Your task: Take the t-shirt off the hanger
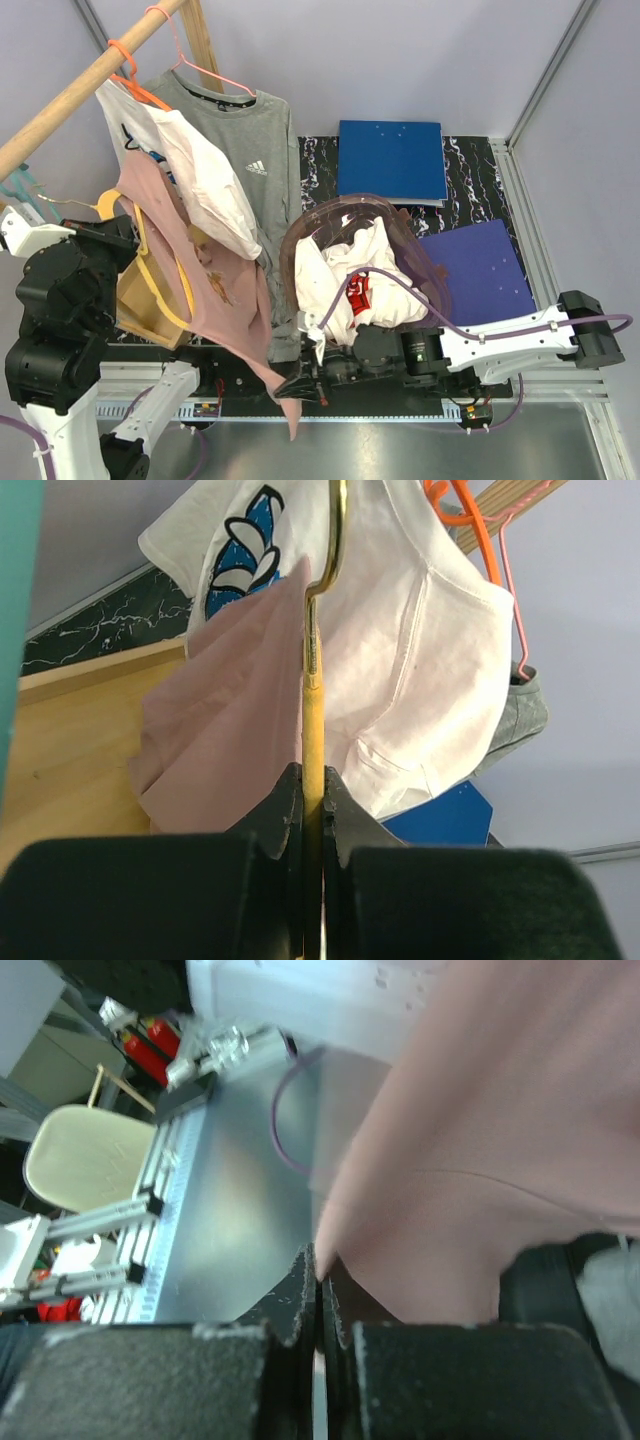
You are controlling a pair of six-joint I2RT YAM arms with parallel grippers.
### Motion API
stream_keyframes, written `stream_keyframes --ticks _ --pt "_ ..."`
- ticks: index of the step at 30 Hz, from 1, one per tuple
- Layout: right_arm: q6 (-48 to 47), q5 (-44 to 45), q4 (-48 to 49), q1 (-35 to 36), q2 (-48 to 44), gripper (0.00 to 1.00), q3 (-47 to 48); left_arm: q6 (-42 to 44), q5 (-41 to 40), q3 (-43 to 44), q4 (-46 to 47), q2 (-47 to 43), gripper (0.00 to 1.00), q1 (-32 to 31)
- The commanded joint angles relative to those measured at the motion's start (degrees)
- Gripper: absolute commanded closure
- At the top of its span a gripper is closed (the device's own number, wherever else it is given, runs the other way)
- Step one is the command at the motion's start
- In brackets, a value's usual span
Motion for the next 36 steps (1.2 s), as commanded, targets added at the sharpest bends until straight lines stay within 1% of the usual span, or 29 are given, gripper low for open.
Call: stream_keyframes --ticks 1,3,5,6,7,8,10,11,12,13,14,15,16,18,20,21,22,23,24,25,26,28,29,33,34,36 --pt "3.13 -6.04 -3.27 3.50 -4.30 1.00 -10.08 -0.54 -6.05 2.25 16.15 1.67 1.00 0.48" --pt "4.37 -1.91 -4.50 3.33 -4.83 1.00 -10.27 -0.10 -4.65 2.77 16.06 1.85 1.00 0.48" --pt "5.07 -0.58 -5.55 2.45 -4.66 1.00 -9.04 -0.36 -2.55 2.95 15.28 1.41 1.00 0.48" --pt "5.42 -0.92 -5.73 1.32 -4.40 1.00 -8.25 -0.27 -1.41 3.21 14.84 1.23 1.00 0.48" --pt "5.60 -2.23 -5.82 -1.74 -3.44 1.00 -6.50 -0.27 -0.18 3.56 13.18 1.14 1.00 0.48" --pt "5.51 -3.64 -6.34 -2.90 -2.82 1.00 -5.27 -0.36 2.27 4.61 12.12 0.88 1.00 0.48" --pt "3.77 -4.09 -8.10 -5.36 -0.81 1.00 0.17 -0.71 5.62 5.84 8.09 0.62 1.00 0.48" --pt "2.10 -4.09 -10.80 -6.42 0.08 1.00 2.45 -0.80 8.94 7.33 6.41 0.44 1.00 0.48" --pt "1.13 -5.13 -11.96 -7.56 0.96 1.00 7.09 -1.24 10.20 8.13 4.57 0.27 1.00 0.48" --pt "-1.23 -5.93 -13.28 -9.31 2.79 1.00 9.66 -1.24 11.34 8.83 1.24 0.09 1.00 0.48" --pt "-2.91 -5.94 -16.95 -9.77 3.77 1.00 12.29 -1.15 13.44 9.71 -0.18 -0.69 1.00 0.48" --pt "-4.58 -5.94 -18.55 -10.03 4.65 1.00 17.45 -0.98 14.59 9.98 -1.24 -1.31 1.00 0.48" --pt "-7.73 -6.20 -20.13 -10.29 6.92 1.00 19.94 -0.72 15.91 10.16 -2.64 -1.93 1.00 0.48" --pt "-9.77 -6.38 -23.83 -11.44 9.22 1.00 25.47 -0.27 19.78 10.16 -3.36 -3.95 1.00 0.48" --pt "-10.74 -7.51 -26.37 -13.53 12.03 0.79 27.52 -0.01 23.80 10.33 -3.71 -5.26 1.00 0.48" --pt "-10.49 -8.04 -27.00 -14.42 12.56 0.67 28.40 1.03 25.22 10.51 -3.71 -5.45 1.00 0.48" --pt "-9.70 -9.00 -27.26 -15.39 13.00 0.57 28.41 1.57 26.72 10.86 -3.97 -5.54 1.00 0.40" --pt "-9.43 -12.41 -27.53 -16.35 13.09 0.42 28.67 2.27 28.38 11.73 -4.32 -5.27 1.00 0.40" --pt "-9.17 -14.01 -27.44 -18.80 13.01 0.35 29.02 3.49 30.49 12.26 -4.68 -5.01 1.00 0.40" --pt "-8.73 -15.07 -27.53 -19.78 12.75 0.28 29.46 4.03 31.64 13.05 -5.11 -4.92 1.00 0.40" --pt "-8.81 -16.38 -28.23 -20.92 12.48 0.14 29.90 4.47 33.57 13.41 -5.38 -4.75 1.00 0.31" --pt "-9.77 -16.84 -29.54 -23.21 11.34 0.02 31.39 6.22 36.82 14.20 -5.82 -4.57 1.00 0.40" --pt "-10.30 -15.96 -30.33 -24.00 11.08 0.00 32.09 7.45 37.88 14.46 -6.08 -4.48 1.00 0.31" --pt "-13.99 -16.57 -33.59 -29.53 10.98 0.00 36.39 9.39 42.98 15.87 -7.67 -4.74 1.00 -0.31" --pt "-15.13 -17.35 -34.29 -32.33 10.90 0.00 36.84 9.74 45.43 16.05 -7.84 -5.18 1.00 -0.39" --pt "-16.10 -20.08 -34.39 -35.42 10.37 0.00 37.37 10.45 47.55 16.40 -7.84 -5.62 1.00 -0.92"
